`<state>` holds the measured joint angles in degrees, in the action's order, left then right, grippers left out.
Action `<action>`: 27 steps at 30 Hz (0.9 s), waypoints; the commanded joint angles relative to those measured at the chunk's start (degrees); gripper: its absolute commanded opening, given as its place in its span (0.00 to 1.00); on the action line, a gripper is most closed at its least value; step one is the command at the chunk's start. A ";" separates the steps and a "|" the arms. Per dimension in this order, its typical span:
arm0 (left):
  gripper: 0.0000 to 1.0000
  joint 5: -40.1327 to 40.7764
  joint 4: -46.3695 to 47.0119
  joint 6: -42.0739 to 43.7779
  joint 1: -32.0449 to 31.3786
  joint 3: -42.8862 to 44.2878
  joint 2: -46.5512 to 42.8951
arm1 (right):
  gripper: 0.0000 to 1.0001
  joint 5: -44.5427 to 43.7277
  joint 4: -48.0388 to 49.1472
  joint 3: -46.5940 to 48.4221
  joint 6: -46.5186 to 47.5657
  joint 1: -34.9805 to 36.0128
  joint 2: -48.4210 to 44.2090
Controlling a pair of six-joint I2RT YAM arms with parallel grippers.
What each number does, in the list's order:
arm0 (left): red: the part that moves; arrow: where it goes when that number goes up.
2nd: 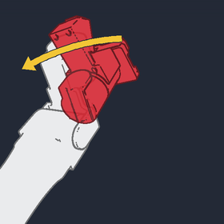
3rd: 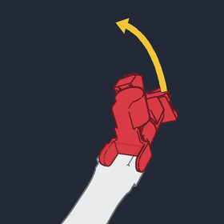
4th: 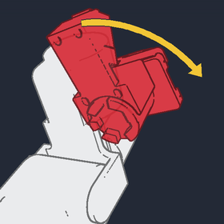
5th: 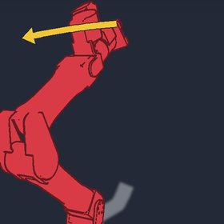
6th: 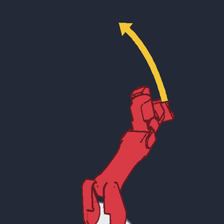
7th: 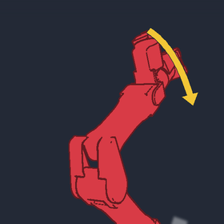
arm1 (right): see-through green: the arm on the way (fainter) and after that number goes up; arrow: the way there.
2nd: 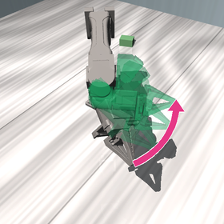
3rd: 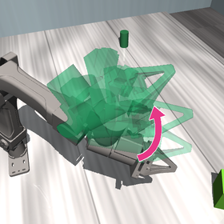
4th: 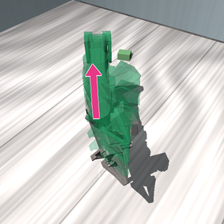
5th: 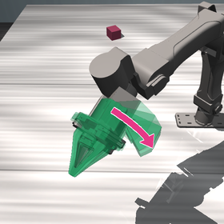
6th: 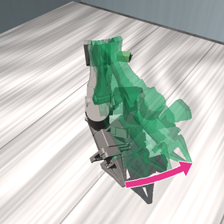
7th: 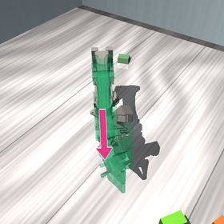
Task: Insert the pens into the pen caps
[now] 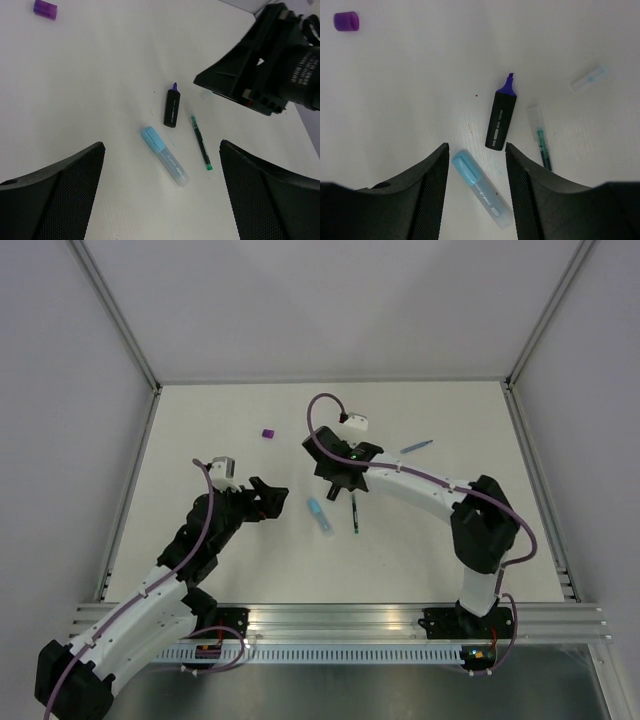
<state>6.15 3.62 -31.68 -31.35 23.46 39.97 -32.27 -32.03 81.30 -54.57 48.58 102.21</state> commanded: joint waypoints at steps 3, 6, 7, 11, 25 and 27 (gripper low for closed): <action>1.00 4.03 1.57 0.75 0.06 -1.49 -2.70 | 0.54 0.62 -13.93 14.14 -7.83 -0.59 12.37; 1.00 4.04 1.65 0.66 0.06 -1.67 -3.05 | 0.54 2.12 -14.38 15.65 -9.06 -1.64 14.67; 1.00 3.96 1.74 0.66 0.06 -1.75 -3.05 | 0.54 2.47 -14.20 15.73 -9.24 -1.90 15.03; 1.00 4.04 2.27 0.48 0.06 -2.02 -2.44 | 0.56 4.58 -13.76 16.08 -10.03 -2.87 16.43; 1.00 5.62 1.57 0.13 0.06 -2.02 -3.23 | 0.57 6.78 -16.04 19.07 -12.67 -3.93 22.68; 1.00 5.71 1.57 0.13 0.06 -2.19 -3.49 | 0.57 7.13 -15.52 18.90 -12.49 -3.93 23.38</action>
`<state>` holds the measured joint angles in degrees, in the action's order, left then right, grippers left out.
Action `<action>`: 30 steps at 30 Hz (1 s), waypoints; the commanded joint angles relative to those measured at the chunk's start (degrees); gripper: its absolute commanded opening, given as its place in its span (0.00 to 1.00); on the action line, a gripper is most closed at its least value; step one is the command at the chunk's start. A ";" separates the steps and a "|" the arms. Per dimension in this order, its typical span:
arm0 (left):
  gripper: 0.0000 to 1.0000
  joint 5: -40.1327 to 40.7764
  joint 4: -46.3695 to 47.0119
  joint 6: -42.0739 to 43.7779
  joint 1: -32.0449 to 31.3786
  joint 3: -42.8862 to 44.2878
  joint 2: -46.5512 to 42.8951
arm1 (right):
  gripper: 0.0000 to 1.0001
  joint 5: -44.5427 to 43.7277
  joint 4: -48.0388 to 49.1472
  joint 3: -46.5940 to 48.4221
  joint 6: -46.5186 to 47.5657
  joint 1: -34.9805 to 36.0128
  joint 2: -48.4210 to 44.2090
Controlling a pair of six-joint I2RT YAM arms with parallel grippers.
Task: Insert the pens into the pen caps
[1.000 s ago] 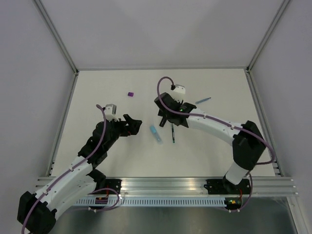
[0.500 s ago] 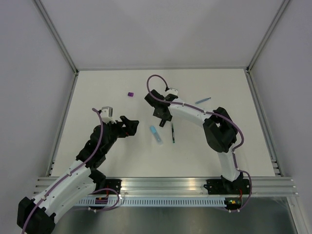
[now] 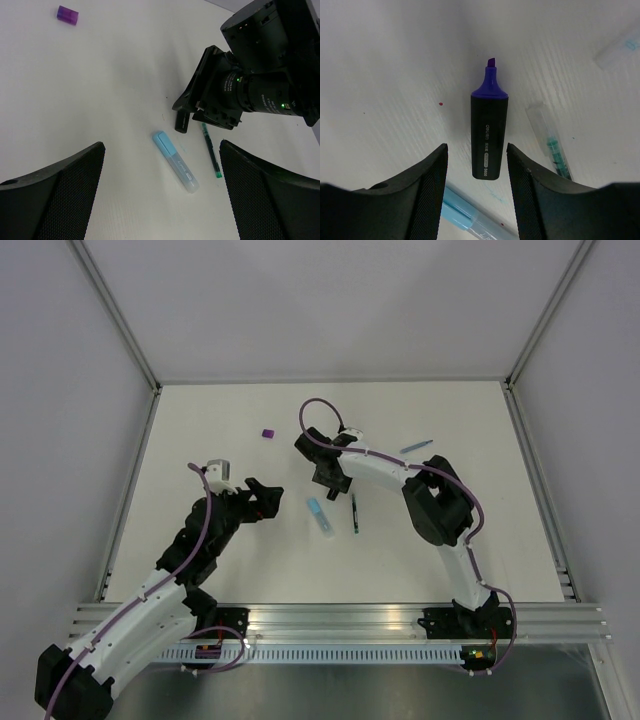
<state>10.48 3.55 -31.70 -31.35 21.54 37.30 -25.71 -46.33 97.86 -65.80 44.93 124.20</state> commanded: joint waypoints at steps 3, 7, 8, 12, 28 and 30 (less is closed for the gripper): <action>1.00 1.56 1.72 0.15 0.06 -0.45 -1.17 | 0.56 1.63 -0.17 2.42 -0.82 -0.28 2.36; 1.00 2.17 1.37 0.06 0.06 -0.36 -1.09 | 0.55 1.81 0.09 2.95 -0.03 -0.37 3.41; 1.00 2.26 1.28 0.06 0.06 -0.27 -1.09 | 0.54 1.63 0.27 2.86 0.23 -0.37 3.50; 1.00 2.61 1.37 0.24 0.06 -0.62 -1.35 | 0.52 1.89 -0.52 2.86 0.76 -0.45 4.56; 0.97 2.36 1.54 1.47 0.06 -1.24 -3.81 | 0.18 2.84 1.04 2.78 11.03 -1.42 4.82; 0.96 0.16 2.16 1.47 0.06 -1.06 -3.38 | 0.11 5.31 4.30 1.02 15.24 -1.42 3.95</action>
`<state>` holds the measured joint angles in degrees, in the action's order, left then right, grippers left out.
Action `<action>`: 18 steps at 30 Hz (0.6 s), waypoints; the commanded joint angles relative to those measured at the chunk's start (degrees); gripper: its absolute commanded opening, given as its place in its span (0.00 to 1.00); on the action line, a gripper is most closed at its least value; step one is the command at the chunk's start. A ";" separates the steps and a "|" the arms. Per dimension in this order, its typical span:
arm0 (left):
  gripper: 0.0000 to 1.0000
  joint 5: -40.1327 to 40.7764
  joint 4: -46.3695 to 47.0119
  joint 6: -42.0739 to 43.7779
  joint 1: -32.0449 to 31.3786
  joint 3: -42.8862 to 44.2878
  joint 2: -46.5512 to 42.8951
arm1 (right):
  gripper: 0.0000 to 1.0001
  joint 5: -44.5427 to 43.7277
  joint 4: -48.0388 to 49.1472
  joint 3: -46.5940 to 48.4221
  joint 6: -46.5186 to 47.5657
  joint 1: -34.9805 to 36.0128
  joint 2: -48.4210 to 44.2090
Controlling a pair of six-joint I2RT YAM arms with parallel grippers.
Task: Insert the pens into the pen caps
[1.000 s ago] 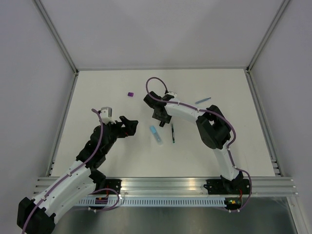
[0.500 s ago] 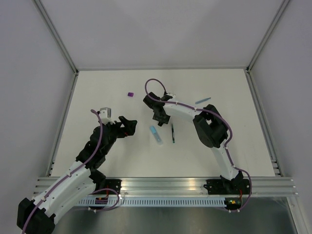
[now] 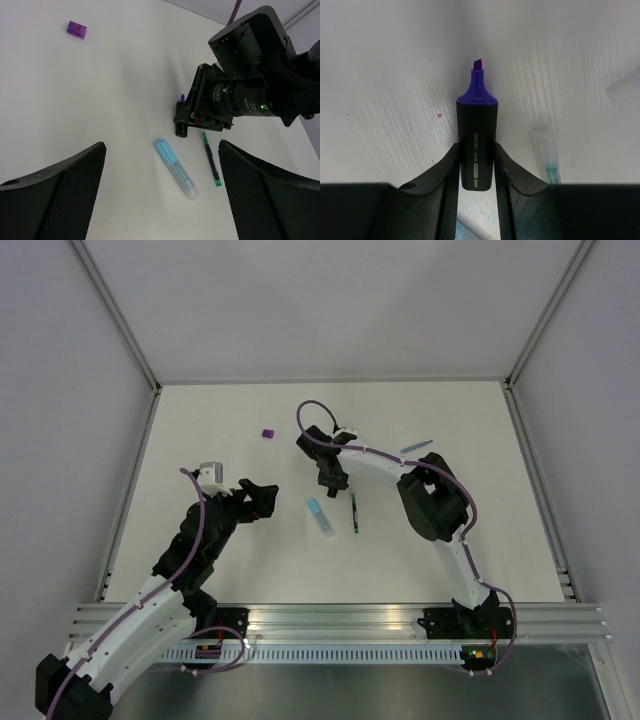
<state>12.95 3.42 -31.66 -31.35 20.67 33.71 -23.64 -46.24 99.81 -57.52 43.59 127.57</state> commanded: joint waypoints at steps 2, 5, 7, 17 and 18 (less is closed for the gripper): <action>0.96 -2.93 2.20 0.90 0.06 0.34 1.26 | 0.03 5.26 9.13 -4.70 8.99 -0.17 -1.34; 0.95 -5.81 2.38 -0.33 0.76 0.87 3.28 | 0.00 7.72 15.73 -9.54 13.12 -0.18 -4.33; 0.92 -8.28 3.61 -0.94 1.82 1.13 4.86 | 0.00 9.22 19.67 -12.08 16.19 -0.18 -5.66; 0.90 -32.09 11.08 -7.28 14.21 0.86 17.60 | 0.00 10.71 30.84 -22.72 23.32 -0.26 -17.52; 0.89 -32.89 11.43 -7.19 14.22 1.30 18.48 | 0.00 11.76 31.99 -24.03 24.37 -0.26 -18.75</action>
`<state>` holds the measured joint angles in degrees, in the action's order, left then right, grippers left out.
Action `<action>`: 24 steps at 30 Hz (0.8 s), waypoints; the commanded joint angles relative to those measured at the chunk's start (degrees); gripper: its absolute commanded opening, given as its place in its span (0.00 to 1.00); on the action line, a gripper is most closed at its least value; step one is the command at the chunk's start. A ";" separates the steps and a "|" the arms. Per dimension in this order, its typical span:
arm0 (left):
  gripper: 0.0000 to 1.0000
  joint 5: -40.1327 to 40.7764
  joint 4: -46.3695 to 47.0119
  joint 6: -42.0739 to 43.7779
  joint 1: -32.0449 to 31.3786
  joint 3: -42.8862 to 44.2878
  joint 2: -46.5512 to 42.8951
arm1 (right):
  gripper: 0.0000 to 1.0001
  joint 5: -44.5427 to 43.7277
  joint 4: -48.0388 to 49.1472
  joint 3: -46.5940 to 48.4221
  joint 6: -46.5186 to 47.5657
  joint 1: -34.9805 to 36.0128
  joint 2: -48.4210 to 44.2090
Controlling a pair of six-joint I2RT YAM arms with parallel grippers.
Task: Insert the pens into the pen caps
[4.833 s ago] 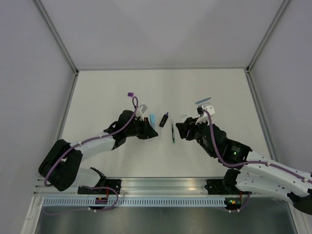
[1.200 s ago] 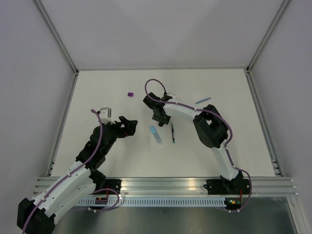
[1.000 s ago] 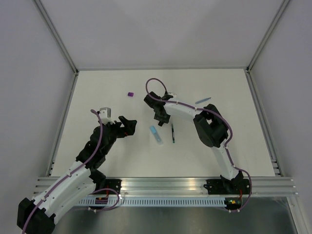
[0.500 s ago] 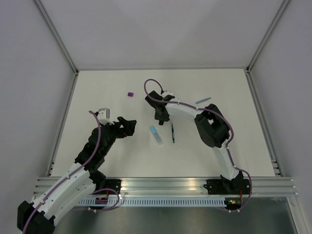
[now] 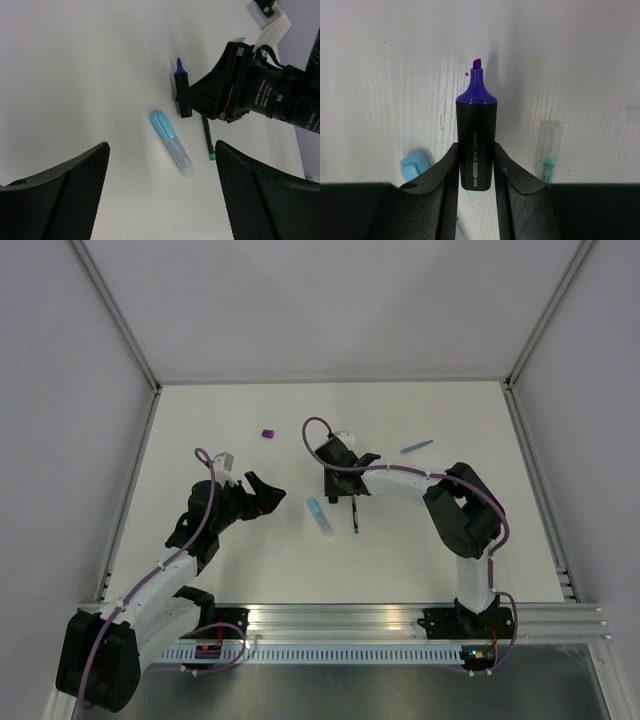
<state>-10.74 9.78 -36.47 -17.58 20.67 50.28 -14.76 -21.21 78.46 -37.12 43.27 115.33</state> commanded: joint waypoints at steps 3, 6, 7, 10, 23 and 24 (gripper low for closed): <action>0.89 -10.88 6.39 -2.20 0.44 1.66 4.03 | 0.00 2.72 10.57 -8.39 4.69 0.06 -11.25; 0.89 -11.23 6.92 -1.85 0.45 1.57 4.04 | 0.00 2.72 12.07 -10.42 6.70 0.15 -14.77; 0.89 -11.32 6.92 -1.77 0.45 1.66 3.95 | 0.00 3.07 12.59 -11.73 7.06 0.24 -15.48; 0.89 -11.32 7.36 -1.50 0.45 1.40 3.51 | 0.00 5.08 14.61 -14.64 7.94 0.94 -19.16; 0.86 -12.55 8.76 -2.12 0.44 1.48 4.83 | 0.00 4.48 19.37 -17.55 7.16 14.30 -25.86; 0.86 -12.55 8.76 -2.12 0.45 1.48 4.65 | 0.00 4.22 19.45 -16.94 6.98 14.82 -25.94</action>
<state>-22.63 16.45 -37.12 -17.37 20.67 55.13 -9.50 -4.56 60.12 -29.74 56.80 91.64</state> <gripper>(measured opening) 0.861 0.348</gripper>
